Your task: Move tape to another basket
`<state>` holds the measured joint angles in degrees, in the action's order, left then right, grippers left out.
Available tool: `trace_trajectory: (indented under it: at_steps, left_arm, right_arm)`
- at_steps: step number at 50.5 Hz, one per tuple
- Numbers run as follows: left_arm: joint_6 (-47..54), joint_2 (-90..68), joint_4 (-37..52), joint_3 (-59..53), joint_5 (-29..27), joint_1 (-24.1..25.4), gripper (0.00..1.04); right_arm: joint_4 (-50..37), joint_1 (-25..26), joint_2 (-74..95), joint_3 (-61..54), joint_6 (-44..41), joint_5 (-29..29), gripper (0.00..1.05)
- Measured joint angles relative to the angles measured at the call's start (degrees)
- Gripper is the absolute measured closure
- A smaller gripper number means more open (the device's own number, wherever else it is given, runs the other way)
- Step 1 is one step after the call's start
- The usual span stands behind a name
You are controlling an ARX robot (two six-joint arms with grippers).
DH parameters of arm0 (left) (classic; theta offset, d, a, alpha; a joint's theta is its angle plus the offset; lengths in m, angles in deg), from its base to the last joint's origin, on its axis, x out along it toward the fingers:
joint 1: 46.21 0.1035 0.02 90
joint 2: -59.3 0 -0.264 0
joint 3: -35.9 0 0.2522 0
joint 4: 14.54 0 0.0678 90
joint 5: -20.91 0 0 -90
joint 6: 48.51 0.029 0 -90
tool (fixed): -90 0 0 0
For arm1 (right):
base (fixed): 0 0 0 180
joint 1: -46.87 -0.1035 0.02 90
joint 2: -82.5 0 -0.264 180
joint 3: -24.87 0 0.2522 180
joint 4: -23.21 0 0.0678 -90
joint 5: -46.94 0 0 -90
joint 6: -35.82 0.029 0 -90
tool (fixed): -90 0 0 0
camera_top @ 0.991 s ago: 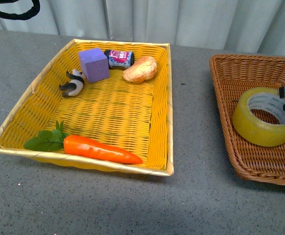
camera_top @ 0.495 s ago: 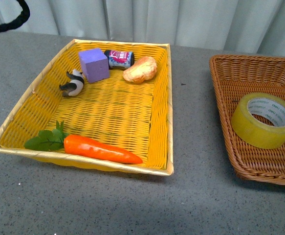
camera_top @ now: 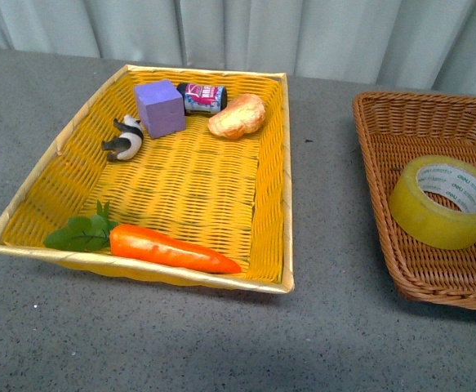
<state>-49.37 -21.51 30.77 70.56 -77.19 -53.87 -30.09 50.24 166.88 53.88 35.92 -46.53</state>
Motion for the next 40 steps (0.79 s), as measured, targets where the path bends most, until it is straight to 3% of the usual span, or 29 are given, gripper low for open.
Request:
trace_trajectory:
  at_steps: [5,18,23,40]
  left_arm:
    - [0.24,3.78,0.0,-3.65,1.36,0.87,1.01]
    - [0.42,13.51,0.37,-12.83,3.82,3.52,1.01]
    - [0.46,15.8,-0.9,-15.21,7.76,6.27,1.01]
    - [0.46,34.49,-14.82,-19.52,8.09,7.52,1.01]
  right_arm:
    - [1.79,-1.92,-5.99,-2.86,-0.13,3.48,1.04]
    - [8.83,-3.21,-19.52,-9.6,-0.15,3.43,1.04]
    - [11.56,-3.28,-23.54,-10.82,-0.15,3.43,1.04]
    - [26.23,-3.28,-41.9,-14.45,-0.15,3.43,1.04]
